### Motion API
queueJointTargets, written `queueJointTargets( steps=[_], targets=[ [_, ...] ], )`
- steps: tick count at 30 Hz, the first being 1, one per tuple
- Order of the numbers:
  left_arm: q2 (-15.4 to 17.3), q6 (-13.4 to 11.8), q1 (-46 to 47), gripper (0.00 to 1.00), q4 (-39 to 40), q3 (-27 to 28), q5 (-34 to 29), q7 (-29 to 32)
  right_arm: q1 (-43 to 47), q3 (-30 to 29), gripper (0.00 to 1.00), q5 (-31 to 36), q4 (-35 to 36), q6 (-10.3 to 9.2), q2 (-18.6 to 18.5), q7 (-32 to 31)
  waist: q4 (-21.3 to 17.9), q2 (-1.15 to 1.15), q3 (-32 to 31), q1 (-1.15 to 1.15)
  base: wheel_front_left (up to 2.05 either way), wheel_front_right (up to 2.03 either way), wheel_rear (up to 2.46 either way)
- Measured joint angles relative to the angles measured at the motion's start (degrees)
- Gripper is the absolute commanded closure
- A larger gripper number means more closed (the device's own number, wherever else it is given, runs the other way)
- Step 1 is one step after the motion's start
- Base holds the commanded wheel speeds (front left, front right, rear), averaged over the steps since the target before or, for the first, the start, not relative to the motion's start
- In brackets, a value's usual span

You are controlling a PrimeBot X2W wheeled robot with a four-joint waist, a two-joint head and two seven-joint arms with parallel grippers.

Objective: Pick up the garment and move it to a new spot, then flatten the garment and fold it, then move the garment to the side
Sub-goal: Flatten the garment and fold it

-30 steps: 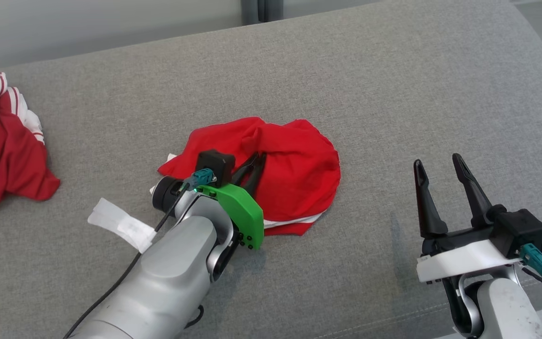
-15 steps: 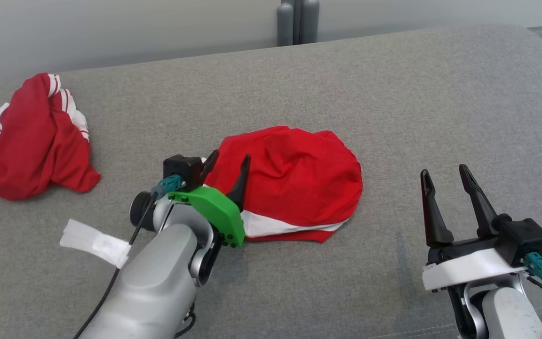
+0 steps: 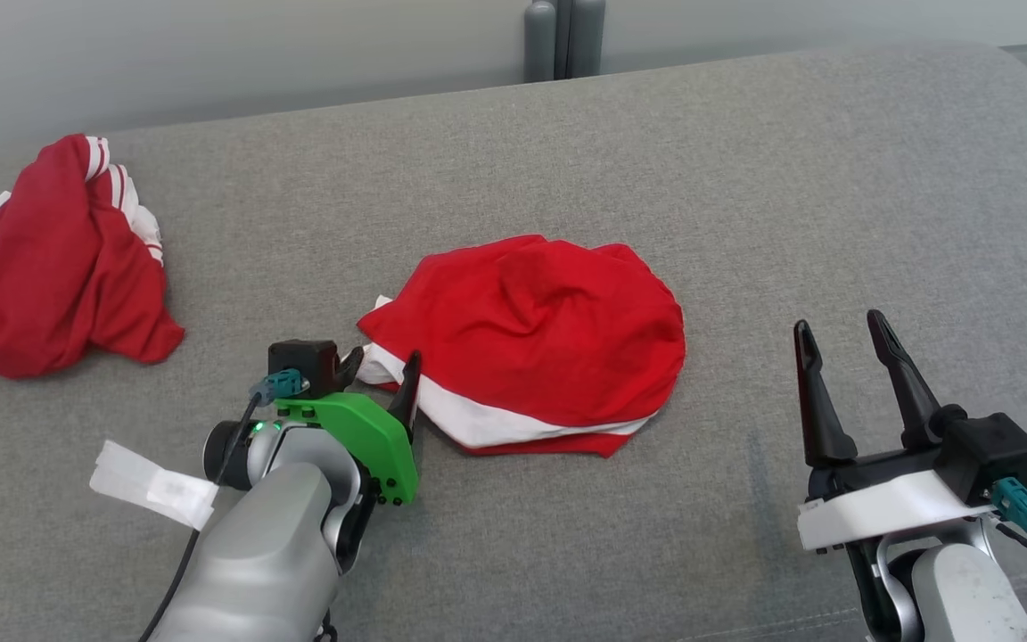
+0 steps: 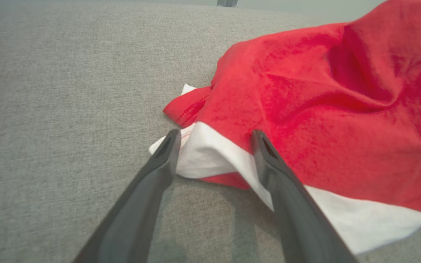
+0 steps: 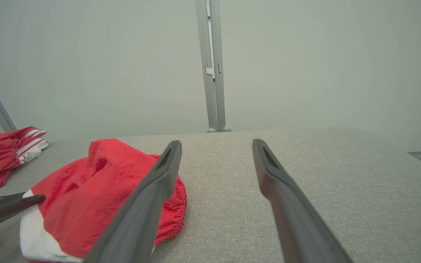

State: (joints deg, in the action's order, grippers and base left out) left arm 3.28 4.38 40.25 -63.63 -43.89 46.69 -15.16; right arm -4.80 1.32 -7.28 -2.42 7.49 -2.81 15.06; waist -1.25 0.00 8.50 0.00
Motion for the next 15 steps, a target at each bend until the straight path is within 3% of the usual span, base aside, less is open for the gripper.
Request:
queueJointTargets(
  steps=[1,3,4,8,15],
  targets=[
    [-0.1,0.1,0.2,0.05,-0.4,0.0,0.0,0.0,0.0,0.0,0.0,0.1,0.0,0.0,0.0,0.0,-0.2,0.0,0.2,0.0,0.0,0.0,0.0],
    [-0.2,0.2,0.4,0.96,-1.0,0.1,0.0,0.0,0.0,-0.2,0.0,0.2,0.1,0.0,0.0,0.0,-0.7,0.0,0.5,0.0,0.0,0.0,0.0],
    [-0.2,0.0,0.4,1.0,-1.2,0.4,0.0,0.0,0.0,-0.3,0.0,0.2,0.1,0.0,0.0,0.0,-0.9,0.0,0.6,0.0,0.0,0.0,0.0],
    [0.0,-1.7,0.6,1.0,0.5,2.8,-0.6,0.0,0.0,-1.1,0.0,0.3,0.3,0.0,0.0,0.0,-0.9,0.0,0.9,0.0,0.0,0.0,0.0],
    [4.5,-10.9,-2.7,1.0,10.0,9.6,-7.8,0.0,0.0,-1.7,0.0,0.2,0.1,0.0,0.0,0.0,1.2,0.0,0.8,0.0,0.0,0.0,0.0]
  ],
)
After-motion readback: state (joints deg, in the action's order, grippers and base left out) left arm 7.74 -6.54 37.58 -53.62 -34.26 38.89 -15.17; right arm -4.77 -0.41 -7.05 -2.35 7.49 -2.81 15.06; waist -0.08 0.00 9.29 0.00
